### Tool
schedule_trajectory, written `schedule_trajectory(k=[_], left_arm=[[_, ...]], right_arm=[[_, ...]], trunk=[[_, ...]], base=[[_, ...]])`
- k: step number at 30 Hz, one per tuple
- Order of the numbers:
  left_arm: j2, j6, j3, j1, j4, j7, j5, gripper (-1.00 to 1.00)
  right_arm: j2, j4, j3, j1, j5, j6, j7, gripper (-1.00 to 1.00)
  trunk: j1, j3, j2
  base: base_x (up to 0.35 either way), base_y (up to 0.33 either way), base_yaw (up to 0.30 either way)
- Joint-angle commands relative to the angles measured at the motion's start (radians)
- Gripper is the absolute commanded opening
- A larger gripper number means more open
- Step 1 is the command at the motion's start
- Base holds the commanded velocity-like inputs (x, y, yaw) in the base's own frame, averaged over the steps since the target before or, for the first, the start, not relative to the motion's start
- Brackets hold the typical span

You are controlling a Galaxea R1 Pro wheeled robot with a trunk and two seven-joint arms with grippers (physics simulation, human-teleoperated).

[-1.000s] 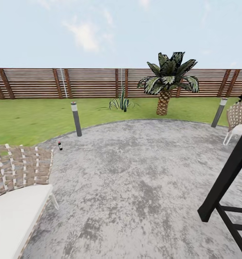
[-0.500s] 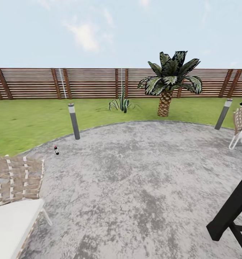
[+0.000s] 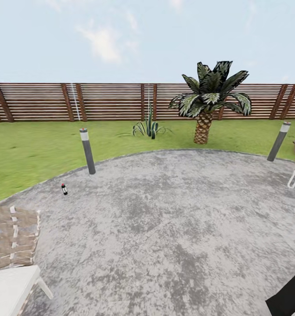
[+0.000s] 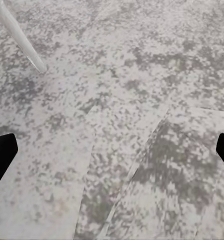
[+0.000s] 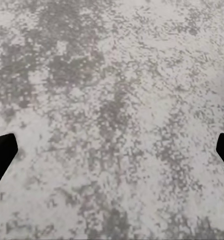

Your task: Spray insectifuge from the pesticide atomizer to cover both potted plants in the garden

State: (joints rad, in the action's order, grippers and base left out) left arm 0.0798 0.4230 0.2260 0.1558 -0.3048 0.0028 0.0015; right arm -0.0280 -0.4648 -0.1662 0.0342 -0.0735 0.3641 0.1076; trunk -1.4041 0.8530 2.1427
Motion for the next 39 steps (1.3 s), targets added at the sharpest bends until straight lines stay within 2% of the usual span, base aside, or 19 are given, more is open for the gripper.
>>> schedule_trajectory(k=[1,14,39], left_arm=[[0.000,0.003,0.001,0.001,0.001,0.000,0.000,1.00],[-0.002,0.003,0.001,0.001,0.001,0.000,0.000,1.00],[-0.002,0.005,0.001,0.001,0.001,0.000,0.000,1.00]], right_arm=[[0.000,0.001,-0.003,0.001,-0.008,0.002,0.003,1.00],[0.000,0.000,-0.003,0.000,-0.008,0.002,0.003,1.00],[-0.004,0.000,-0.004,0.000,-0.009,0.002,0.003,1.00]], trunk=[[0.000,0.001,0.000],[0.000,0.001,0.000],[0.000,0.001,0.000]], base=[[0.339,0.000,0.072],[0.317,-0.099,0.162],[0.304,-0.135,0.003]])
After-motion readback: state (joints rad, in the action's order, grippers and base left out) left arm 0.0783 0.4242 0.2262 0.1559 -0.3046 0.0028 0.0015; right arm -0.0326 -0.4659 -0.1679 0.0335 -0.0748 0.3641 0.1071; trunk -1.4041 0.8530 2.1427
